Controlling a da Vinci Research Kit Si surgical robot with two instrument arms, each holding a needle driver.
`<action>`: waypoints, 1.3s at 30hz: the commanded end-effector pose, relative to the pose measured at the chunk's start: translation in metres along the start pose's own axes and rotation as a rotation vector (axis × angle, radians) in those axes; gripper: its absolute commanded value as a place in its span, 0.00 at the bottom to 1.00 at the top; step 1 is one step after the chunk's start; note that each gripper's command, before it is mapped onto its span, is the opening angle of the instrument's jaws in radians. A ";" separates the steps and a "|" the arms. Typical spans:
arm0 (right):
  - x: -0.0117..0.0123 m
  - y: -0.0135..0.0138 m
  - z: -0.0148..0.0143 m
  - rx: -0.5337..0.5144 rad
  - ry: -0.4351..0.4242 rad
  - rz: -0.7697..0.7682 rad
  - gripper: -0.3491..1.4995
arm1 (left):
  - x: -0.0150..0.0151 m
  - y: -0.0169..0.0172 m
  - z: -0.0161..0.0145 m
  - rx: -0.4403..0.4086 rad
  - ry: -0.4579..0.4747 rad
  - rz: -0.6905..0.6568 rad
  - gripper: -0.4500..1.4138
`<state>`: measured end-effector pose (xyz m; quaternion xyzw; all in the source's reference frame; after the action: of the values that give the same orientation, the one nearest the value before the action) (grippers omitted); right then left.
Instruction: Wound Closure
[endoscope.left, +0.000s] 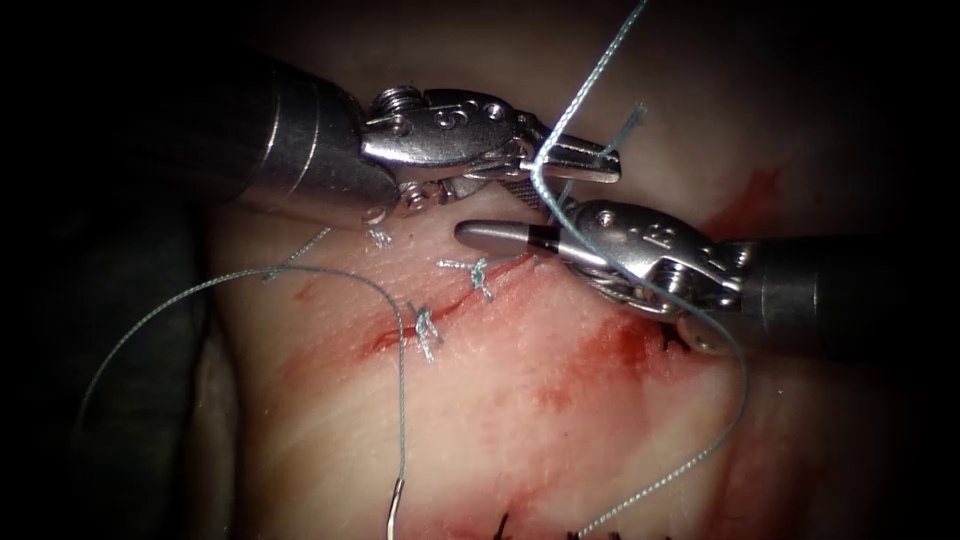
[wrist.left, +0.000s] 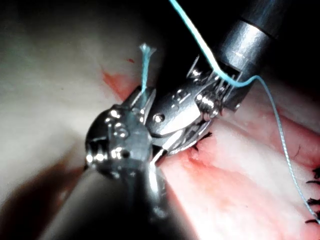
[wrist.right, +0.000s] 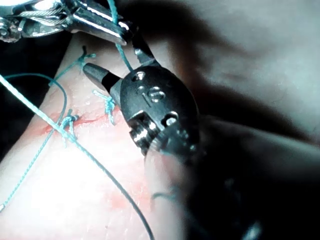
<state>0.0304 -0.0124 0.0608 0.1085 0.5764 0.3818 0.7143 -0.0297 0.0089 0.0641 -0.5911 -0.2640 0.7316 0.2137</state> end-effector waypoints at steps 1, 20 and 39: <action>0.0000 -0.0003 0.0009 0.001 0.002 0.003 0.74 | -0.0003 -0.0003 0.0006 0.000 0.000 0.001 0.00; -0.0012 -0.0004 0.0014 0.051 -0.013 0.023 0.25 | -0.0002 -0.0002 0.0006 0.001 0.001 0.000 0.00; 0.0026 0.0034 -0.0021 0.014 0.038 0.002 0.00 | 0.0008 -0.0009 -0.0025 0.029 0.018 -0.011 0.00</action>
<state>0.0265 -0.0092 0.0599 0.1070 0.5926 0.3823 0.7009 -0.0266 0.0105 0.0631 -0.5930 -0.2535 0.7287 0.2305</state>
